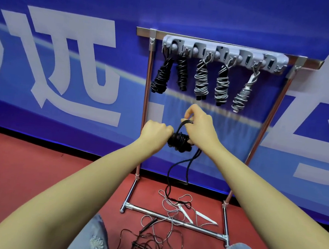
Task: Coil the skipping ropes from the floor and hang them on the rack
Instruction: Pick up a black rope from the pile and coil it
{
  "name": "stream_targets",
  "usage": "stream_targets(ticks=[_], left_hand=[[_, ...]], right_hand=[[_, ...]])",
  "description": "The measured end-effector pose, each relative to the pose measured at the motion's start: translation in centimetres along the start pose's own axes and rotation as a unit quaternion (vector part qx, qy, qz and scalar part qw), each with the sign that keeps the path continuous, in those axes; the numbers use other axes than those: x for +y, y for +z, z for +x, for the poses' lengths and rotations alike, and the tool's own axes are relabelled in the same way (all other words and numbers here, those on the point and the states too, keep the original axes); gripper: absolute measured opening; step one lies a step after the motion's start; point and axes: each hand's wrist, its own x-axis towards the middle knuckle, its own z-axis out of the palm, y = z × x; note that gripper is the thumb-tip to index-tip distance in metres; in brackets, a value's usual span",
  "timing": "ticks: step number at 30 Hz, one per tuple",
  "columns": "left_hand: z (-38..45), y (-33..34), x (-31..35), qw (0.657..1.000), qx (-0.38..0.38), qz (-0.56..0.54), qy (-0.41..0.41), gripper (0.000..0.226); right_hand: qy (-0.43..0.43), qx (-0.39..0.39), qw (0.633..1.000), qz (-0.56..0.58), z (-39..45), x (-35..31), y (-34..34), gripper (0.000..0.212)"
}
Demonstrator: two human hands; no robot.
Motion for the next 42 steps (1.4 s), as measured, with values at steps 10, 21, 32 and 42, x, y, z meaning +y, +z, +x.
stream_targets(ticks=[10, 21, 32, 42], left_hand=[[-1.0, 1.0, -1.6, 0.928, 0.293, -0.019, 0.229, 0.02], [-1.7, -2.4, 2.2, 0.755, 0.129, -0.627, -0.141, 0.044], [0.8, -1.2, 1.9, 0.778, 0.079, -0.558, -0.279, 0.032], [0.3, -0.9, 0.5, 0.932, -0.013, -0.283, -0.226, 0.012]], right_hand=[[0.097, -0.083, 0.992, 0.006, 1.1, 1.8, -0.1, 0.038], [0.108, -0.06, 0.992, 0.018, 0.4, 3.2, 1.3, 0.023], [-0.01, -0.087, 0.98, -0.181, -0.8, 2.6, 0.8, 0.04], [-0.157, -0.138, 0.914, -0.349, -1.1, 0.8, 0.0, 0.007]])
